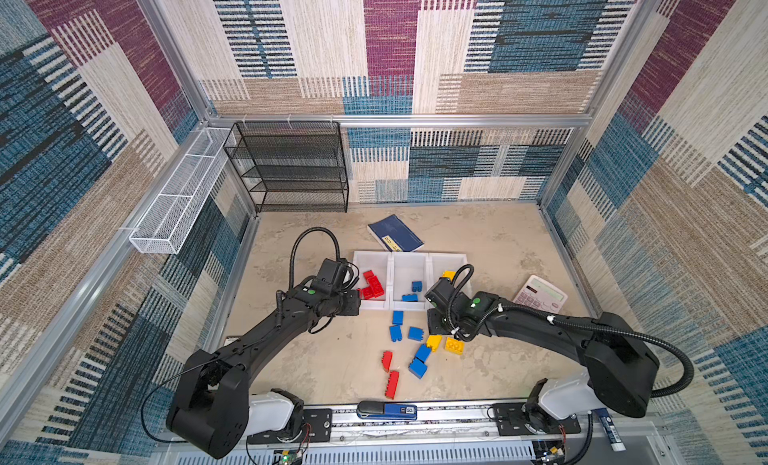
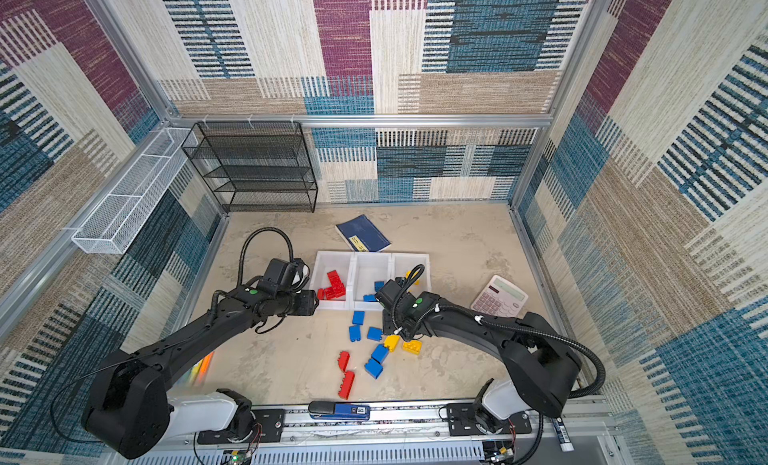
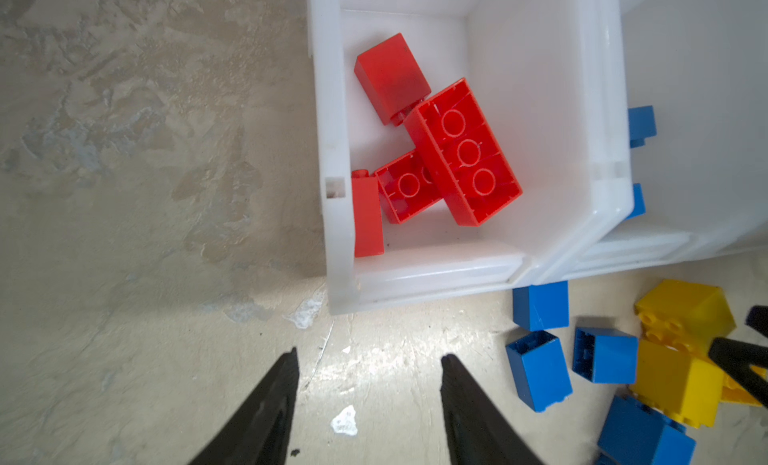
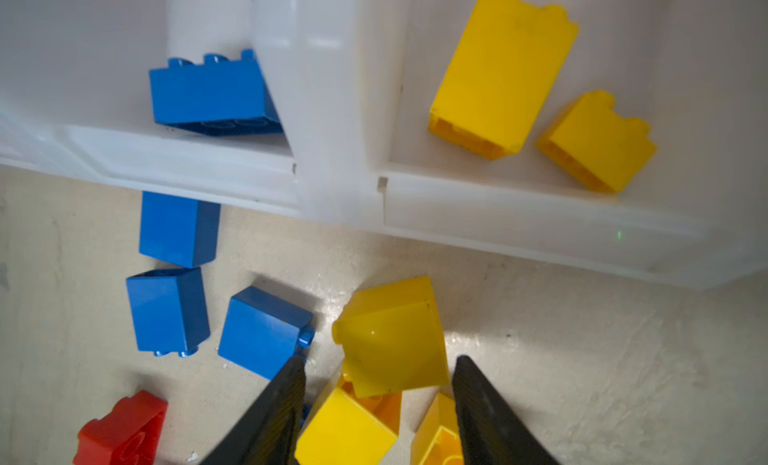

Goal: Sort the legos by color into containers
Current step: 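Close the right gripper on a yellow brick in front of the bin, then carry the yellow brick into the far compartment and release while the left lowers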

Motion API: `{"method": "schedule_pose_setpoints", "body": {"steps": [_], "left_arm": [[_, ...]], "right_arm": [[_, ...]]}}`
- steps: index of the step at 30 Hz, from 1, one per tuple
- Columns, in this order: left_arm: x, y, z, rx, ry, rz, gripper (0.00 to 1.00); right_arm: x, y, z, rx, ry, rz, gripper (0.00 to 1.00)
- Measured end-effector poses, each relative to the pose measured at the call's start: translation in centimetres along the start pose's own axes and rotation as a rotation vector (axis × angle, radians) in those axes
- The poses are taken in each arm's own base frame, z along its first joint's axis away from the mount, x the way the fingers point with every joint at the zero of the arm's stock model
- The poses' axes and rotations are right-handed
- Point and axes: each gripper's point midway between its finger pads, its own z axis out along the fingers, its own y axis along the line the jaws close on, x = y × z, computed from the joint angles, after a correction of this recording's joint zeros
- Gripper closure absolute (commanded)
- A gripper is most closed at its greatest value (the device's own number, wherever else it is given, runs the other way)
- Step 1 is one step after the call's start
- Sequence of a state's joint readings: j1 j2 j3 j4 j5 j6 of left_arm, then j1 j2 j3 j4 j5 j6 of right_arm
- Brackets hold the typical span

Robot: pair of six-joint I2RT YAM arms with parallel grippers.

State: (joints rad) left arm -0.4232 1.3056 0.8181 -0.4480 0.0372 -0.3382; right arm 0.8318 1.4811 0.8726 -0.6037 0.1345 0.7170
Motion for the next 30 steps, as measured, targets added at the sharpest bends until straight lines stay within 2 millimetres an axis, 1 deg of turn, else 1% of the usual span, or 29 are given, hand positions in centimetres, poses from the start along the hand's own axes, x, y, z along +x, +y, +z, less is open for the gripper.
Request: {"method": "schedule_pose_setpoints", "body": {"steps": [7,13,16,19,22,24,28,30], "left_arm": [[0.3,-0.2,0.1,0.018,0.006,-0.004,0.42],[0.4,-0.2,0.2,0.02,0.007,-0.007,0.42],[0.5,-0.2,0.2,0.02,0.009,-0.007,0.42],[0.5,-0.2,0.1,0.021,0.008,-0.008,0.42],[0.4,-0.3,0.1,0.022,0.007,-0.01,0.42],[0.4,-0.3,0.0,0.024,0.004,-0.011,0.42],[0.9,-0.5,0.0,0.043,0.013,-0.025,0.42],[1.2,-0.5,0.1,0.045,0.017,-0.029,0.42]], "right_arm": [[0.3,-0.1,1.1,0.038,0.028,-0.019,0.41],[0.4,-0.1,1.7,0.058,0.041,-0.03,0.56],[0.4,-0.1,1.6,0.059,0.037,-0.03,0.59],[0.2,-0.3,1.4,0.064,0.027,-0.029,0.59],[-0.2,-0.4,0.5,0.062,0.004,-0.026,0.59],[-0.8,-0.5,-0.7,0.059,-0.022,-0.022,0.59],[-3.5,-0.5,-3.5,0.033,-0.127,0.02,0.59],[-4.9,-1.2,-4.4,0.033,-0.169,0.05,0.59]]}}
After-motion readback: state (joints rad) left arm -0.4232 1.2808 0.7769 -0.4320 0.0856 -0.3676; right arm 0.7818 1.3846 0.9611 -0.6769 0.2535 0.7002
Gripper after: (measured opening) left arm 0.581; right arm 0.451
